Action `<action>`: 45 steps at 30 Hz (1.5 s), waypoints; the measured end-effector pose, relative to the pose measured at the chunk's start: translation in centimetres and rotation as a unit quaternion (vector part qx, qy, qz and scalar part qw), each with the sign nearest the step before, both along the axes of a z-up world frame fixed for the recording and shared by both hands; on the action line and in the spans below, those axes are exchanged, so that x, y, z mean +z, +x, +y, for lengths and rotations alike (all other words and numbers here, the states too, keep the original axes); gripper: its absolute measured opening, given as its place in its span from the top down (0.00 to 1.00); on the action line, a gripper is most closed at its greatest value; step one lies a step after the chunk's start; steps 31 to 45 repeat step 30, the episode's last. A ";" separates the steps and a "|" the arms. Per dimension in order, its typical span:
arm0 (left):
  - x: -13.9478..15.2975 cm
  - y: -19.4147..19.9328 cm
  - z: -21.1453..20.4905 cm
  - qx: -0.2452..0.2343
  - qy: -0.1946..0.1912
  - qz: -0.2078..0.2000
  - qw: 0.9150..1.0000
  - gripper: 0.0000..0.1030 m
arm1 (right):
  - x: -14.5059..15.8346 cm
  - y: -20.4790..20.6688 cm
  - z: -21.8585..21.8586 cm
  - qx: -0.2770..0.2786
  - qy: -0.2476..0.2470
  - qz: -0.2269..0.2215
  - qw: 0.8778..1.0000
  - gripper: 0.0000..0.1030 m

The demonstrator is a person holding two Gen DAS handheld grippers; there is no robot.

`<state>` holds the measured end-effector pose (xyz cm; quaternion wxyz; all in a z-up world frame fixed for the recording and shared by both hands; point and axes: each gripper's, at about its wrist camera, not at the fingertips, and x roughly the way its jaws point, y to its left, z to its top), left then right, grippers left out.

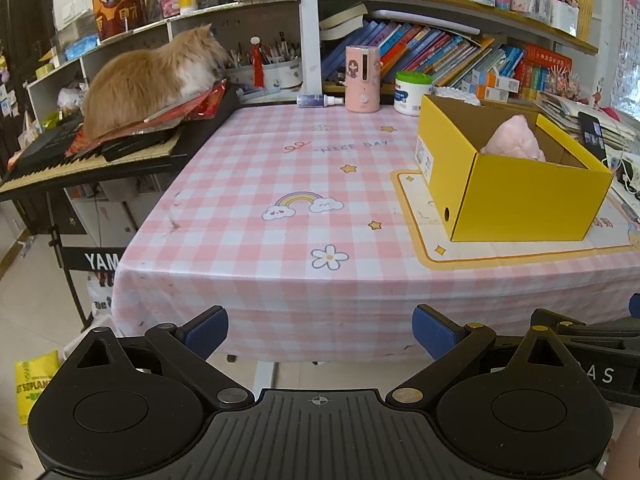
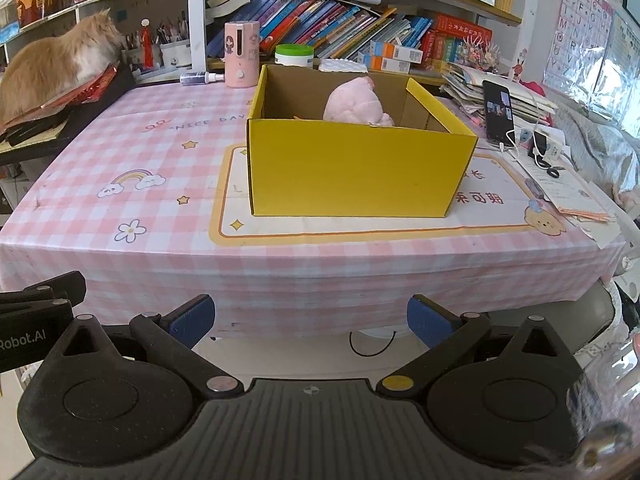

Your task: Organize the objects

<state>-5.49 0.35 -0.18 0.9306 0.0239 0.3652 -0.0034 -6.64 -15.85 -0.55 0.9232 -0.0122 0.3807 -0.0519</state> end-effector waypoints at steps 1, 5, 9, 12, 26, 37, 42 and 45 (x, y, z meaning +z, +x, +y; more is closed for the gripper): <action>0.0 0.0 0.0 0.000 0.000 0.001 1.000 0.03 | 0.0 0.0 0.0 0.000 0.000 0.001 1.000 0.00; -0.1 0.2 0.1 -0.001 -0.004 0.004 1.000 0.03 | 0.0 0.1 0.0 -0.002 -0.002 0.001 1.000 0.00; -0.1 0.2 0.0 -0.001 -0.003 0.004 1.000 0.03 | -0.1 0.1 0.0 -0.002 -0.003 0.002 1.000 0.00; -0.1 0.2 0.0 -0.001 -0.002 0.002 1.000 0.03 | -0.1 0.1 0.0 -0.001 -0.003 0.002 1.000 0.00; -0.1 0.2 -0.2 -0.004 0.005 -0.002 1.000 0.03 | 0.1 0.0 -0.3 -0.002 -0.008 -0.002 1.000 0.00; 0.0 0.2 -0.1 -0.006 -0.013 0.001 1.000 0.02 | 0.1 0.0 -0.3 -0.002 -0.008 -0.002 1.000 0.00; 0.0 0.2 -0.1 -0.006 -0.013 0.001 1.000 0.02 | 0.1 0.0 -0.3 -0.002 -0.008 -0.002 1.000 0.00; 0.0 0.2 -0.1 -0.006 -0.013 0.001 1.000 0.02 | 0.1 0.0 -0.3 -0.002 -0.008 -0.002 1.000 0.00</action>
